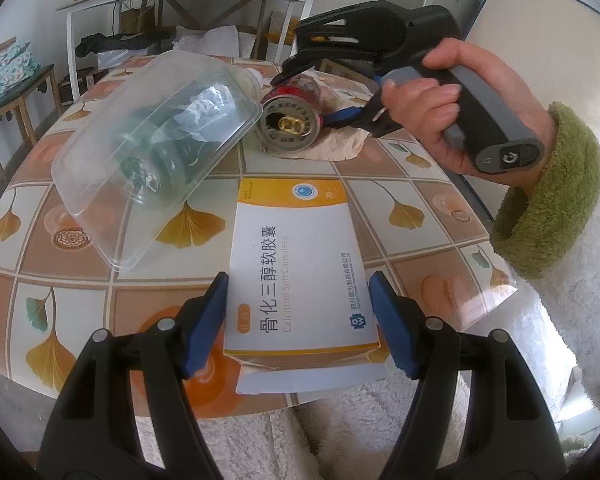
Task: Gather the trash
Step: 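Grasp the white-orange medicine box with the left tool while the right tool grasps the red can, then lift the medicine box and red can and carry them toward the wastebasket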
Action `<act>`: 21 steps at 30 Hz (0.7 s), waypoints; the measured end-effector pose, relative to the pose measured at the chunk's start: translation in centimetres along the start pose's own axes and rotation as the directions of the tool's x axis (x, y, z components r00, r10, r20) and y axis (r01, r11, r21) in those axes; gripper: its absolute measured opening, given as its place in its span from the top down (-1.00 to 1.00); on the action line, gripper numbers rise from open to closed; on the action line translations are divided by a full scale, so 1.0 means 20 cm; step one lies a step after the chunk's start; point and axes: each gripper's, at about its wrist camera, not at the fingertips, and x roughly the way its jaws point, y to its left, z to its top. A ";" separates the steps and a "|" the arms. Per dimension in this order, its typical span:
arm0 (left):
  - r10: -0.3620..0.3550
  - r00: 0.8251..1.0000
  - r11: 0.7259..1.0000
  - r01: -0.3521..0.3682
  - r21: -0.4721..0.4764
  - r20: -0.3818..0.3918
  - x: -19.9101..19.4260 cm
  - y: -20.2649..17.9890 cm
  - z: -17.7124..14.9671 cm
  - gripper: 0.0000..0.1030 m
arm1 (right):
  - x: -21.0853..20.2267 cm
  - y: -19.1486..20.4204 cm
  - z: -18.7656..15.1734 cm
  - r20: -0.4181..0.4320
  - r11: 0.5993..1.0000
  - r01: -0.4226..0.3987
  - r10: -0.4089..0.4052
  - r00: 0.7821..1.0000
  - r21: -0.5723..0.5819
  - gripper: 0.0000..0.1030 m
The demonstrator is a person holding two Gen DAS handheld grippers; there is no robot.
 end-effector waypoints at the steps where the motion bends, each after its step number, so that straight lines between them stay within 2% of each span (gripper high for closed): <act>1: 0.002 1.000 1.000 -0.002 0.000 0.000 0.00 0.00 0.00 -0.30 | -0.02 0.00 -0.01 0.003 1.000 -0.019 0.019 1.000 -0.001 -0.29; 9: 0.020 1.000 1.000 -0.020 0.005 -0.006 0.00 -0.02 0.01 -0.30 | -0.33 -0.04 -0.13 0.030 0.987 -0.157 0.158 0.987 -0.044 -0.29; 12: 0.028 1.000 1.000 -0.028 0.007 -0.010 0.01 -0.02 0.01 -0.30 | -0.45 -0.07 -0.21 0.029 0.982 -0.171 0.174 0.984 -0.081 -0.29; 17: 0.043 0.999 0.999 -0.043 0.005 -0.023 0.02 -0.04 0.02 -0.31 | -0.56 -0.19 -0.43 0.006 0.985 -0.114 0.116 0.993 -0.131 -0.29; 21: 0.036 0.995 0.998 -0.041 -0.050 -0.089 0.08 -0.01 0.02 -0.32 | -0.52 -0.28 -0.57 -0.028 0.989 -0.019 0.015 0.999 -0.146 -0.30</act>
